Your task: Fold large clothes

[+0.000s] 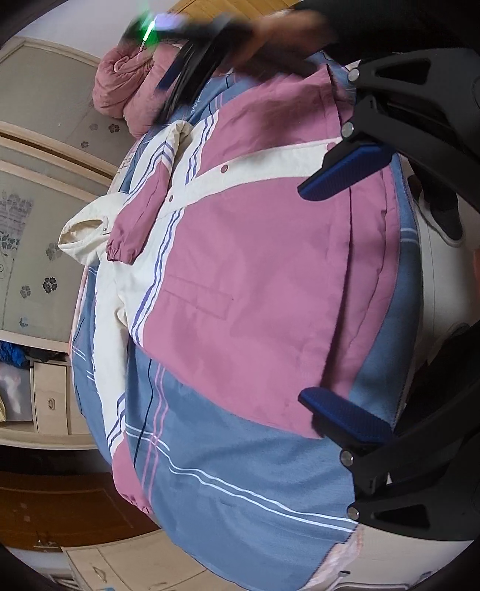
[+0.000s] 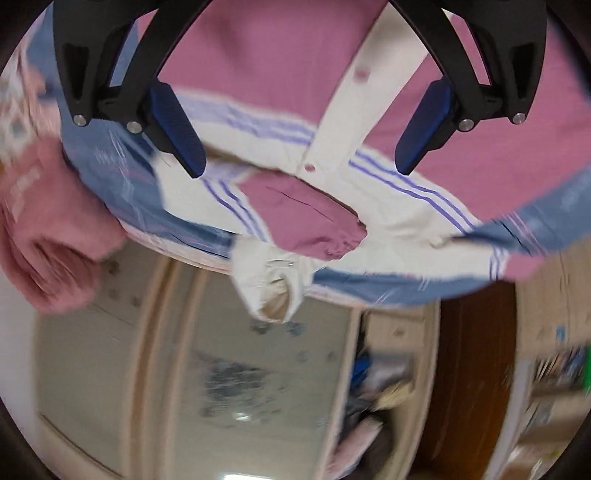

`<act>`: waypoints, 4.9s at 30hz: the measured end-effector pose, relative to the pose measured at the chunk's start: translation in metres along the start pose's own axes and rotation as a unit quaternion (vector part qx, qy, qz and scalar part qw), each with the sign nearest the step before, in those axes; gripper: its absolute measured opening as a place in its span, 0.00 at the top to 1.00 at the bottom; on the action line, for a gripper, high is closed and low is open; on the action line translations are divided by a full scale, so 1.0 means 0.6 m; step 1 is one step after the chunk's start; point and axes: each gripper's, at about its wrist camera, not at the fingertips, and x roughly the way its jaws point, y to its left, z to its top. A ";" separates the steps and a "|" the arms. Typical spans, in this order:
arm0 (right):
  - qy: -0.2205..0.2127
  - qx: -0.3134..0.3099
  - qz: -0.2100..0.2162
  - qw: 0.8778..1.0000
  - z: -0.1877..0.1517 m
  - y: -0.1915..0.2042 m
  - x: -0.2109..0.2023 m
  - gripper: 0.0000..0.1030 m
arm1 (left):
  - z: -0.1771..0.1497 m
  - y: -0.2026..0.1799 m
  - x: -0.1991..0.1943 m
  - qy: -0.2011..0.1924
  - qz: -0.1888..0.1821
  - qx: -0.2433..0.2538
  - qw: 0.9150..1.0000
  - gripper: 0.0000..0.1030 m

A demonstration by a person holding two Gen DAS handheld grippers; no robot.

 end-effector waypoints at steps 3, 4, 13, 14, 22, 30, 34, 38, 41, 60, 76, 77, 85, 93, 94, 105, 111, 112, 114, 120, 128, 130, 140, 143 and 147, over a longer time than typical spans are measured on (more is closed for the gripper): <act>-0.024 0.065 -0.017 0.997 -0.026 -0.019 -0.110 0.01 | -0.005 -0.016 -0.016 -0.010 0.015 0.007 1.000 0.02; -0.028 0.080 -0.021 0.996 -0.038 -0.022 -0.143 0.01 | -0.007 -0.023 -0.021 -0.012 0.019 0.011 1.000 0.02; -0.038 0.075 -0.043 0.995 -0.097 -0.016 -0.281 0.01 | -0.032 -0.081 -0.069 -0.027 0.028 0.043 0.998 0.02; -0.036 0.081 -0.050 0.995 -0.100 -0.018 -0.285 0.01 | -0.036 -0.087 -0.075 -0.028 0.029 0.045 0.998 0.02; -0.059 0.102 -0.039 0.992 -0.124 -0.024 -0.339 0.01 | -0.054 -0.091 -0.124 -0.058 0.013 0.008 0.998 0.02; -0.082 0.115 -0.043 0.989 -0.129 -0.040 -0.366 0.01 | -0.065 -0.093 -0.148 -0.077 0.038 0.005 0.996 0.02; -0.079 0.112 -0.044 0.990 -0.128 -0.039 -0.367 0.01 | -0.067 -0.090 -0.153 -0.076 0.044 0.003 0.996 0.02; -0.076 0.110 -0.048 0.990 -0.125 -0.036 -0.367 0.01 | -0.064 -0.087 -0.156 -0.079 0.050 0.008 0.996 0.02; -0.069 0.103 -0.056 0.991 -0.122 -0.033 -0.367 0.01 | -0.064 -0.086 -0.159 -0.081 0.054 0.014 0.995 0.02; -0.052 0.101 -0.056 0.992 -0.125 -0.023 -0.343 0.01 | -0.064 -0.083 -0.142 -0.069 0.056 0.032 0.996 0.02; -0.058 0.119 0.001 0.991 -0.197 -0.064 -0.257 0.01 | 0.208 -0.065 0.067 0.009 -0.068 0.000 0.998 0.02; -0.062 0.121 0.007 0.991 -0.203 -0.067 -0.249 0.01 | 0.247 -0.075 0.095 0.011 -0.063 0.019 0.998 0.02; -0.079 0.153 0.063 0.983 -0.253 -0.093 -0.181 0.01 | 0.455 -0.161 0.324 0.020 0.019 0.124 0.992 0.15; -0.065 0.170 0.115 0.977 -0.253 -0.097 -0.138 0.01 | 0.557 -0.211 0.566 0.067 0.088 0.155 0.982 0.27; -0.064 0.173 0.118 0.976 -0.255 -0.097 -0.137 0.01 | 0.564 -0.220 0.595 0.070 0.099 0.169 0.978 0.27; -0.043 0.186 0.133 0.973 -0.257 -0.096 -0.115 0.01 | 0.567 -0.241 0.596 0.037 0.114 0.173 0.978 0.96; -0.038 0.186 0.136 0.972 -0.257 -0.096 -0.110 0.01 | 0.528 -0.203 0.539 0.027 0.141 0.183 0.972 0.96; -0.038 0.186 0.138 0.972 -0.258 -0.095 -0.110 0.01 | 0.523 -0.196 0.533 0.027 0.143 0.182 0.972 0.96; -0.036 0.188 0.142 0.971 -0.258 -0.093 -0.109 0.01 | 0.526 -0.172 0.530 0.025 0.159 0.166 0.973 0.96; -0.029 0.182 0.145 0.972 -0.260 -0.089 -0.105 0.01 | 0.513 -0.148 0.559 0.043 0.196 0.181 0.963 0.91; -0.031 0.191 0.138 0.971 -0.259 -0.096 -0.106 0.01 | 0.520 -0.131 0.514 -0.008 0.231 0.180 0.956 0.12; -0.034 0.190 0.134 0.972 -0.258 -0.095 -0.108 0.01 | 0.512 -0.124 0.469 -0.024 0.219 0.168 0.961 0.09; -0.043 0.185 0.099 0.977 -0.259 -0.094 -0.128 0.01 | 0.238 -0.086 0.076 -0.102 0.055 0.076 0.990 0.02; -0.040 0.177 0.077 0.980 -0.258 -0.087 -0.144 0.01 | 0.147 -0.078 0.011 -0.105 0.049 0.065 0.991 0.02; -0.036 0.167 0.049 0.984 -0.240 -0.080 -0.177 0.01 | 0.057 -0.079 -0.065 -0.121 0.047 0.051 0.990 0.02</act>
